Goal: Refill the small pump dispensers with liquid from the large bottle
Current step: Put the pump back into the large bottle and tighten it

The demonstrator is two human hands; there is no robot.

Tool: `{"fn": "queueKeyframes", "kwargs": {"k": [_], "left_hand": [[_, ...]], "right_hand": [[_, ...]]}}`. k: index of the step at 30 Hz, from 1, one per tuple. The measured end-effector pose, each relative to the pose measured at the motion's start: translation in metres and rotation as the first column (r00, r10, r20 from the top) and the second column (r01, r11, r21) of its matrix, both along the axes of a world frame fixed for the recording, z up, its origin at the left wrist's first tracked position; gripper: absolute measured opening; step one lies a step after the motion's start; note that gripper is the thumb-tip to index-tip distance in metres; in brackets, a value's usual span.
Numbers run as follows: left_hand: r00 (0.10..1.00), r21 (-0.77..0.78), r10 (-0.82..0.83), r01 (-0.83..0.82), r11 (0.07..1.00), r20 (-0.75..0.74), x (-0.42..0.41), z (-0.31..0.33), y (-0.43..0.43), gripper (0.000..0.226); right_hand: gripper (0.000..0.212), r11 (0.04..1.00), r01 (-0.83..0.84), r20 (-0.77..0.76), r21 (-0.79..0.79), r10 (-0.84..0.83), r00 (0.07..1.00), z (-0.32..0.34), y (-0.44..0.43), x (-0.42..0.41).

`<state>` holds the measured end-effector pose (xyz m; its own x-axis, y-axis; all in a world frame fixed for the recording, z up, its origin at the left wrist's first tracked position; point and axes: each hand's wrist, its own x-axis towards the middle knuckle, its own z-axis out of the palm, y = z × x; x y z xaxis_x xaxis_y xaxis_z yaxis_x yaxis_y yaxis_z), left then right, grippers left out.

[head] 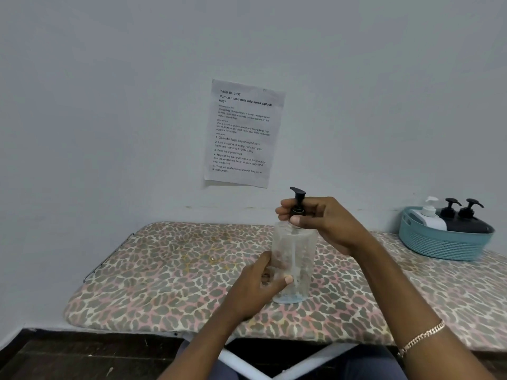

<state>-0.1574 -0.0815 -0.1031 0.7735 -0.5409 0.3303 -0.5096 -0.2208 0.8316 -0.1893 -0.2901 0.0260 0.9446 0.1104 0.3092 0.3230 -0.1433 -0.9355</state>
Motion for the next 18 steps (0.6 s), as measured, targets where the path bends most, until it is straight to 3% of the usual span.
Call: {"fn": "queueKeyframes", "kwargs": {"k": [4, 8, 10, 14, 18], "left_hand": [[0.999, -0.01, 0.033, -0.033, 0.999, 0.005, 0.002, -0.003, -0.001, 0.044], [0.996, -0.038, 0.082, -0.081, 0.996, 0.022, 0.003, -0.005, -0.001, 0.032], [0.996, -0.049, 0.088, -0.087, 0.995, 0.012, 0.005, -0.005, 0.0, 0.031], [0.998, -0.047, 0.058, -0.058, 0.997, -0.006, 0.004, -0.004, 0.002, 0.033], [0.999, -0.033, 0.009, -0.01, 0.999, -0.04, 0.004, 0.001, 0.001, 0.046]], "right_hand": [[0.029, 0.983, 0.17, 0.031, 0.067, -0.173, 0.984, -0.004, 0.011, -0.001], [0.031, 0.877, 0.456, 0.085, 0.15, -0.471, 0.878, -0.02, 0.041, -0.007], [0.033, 0.841, 0.522, 0.124, 0.145, -0.539, 0.833, -0.026, 0.053, -0.011], [0.04, 0.858, 0.514, 0.182, 0.007, -0.506, 0.843, -0.026, 0.045, -0.013], [0.065, 0.909, 0.296, 0.082, -0.293, -0.285, 0.955, -0.014, 0.008, -0.016]]}}
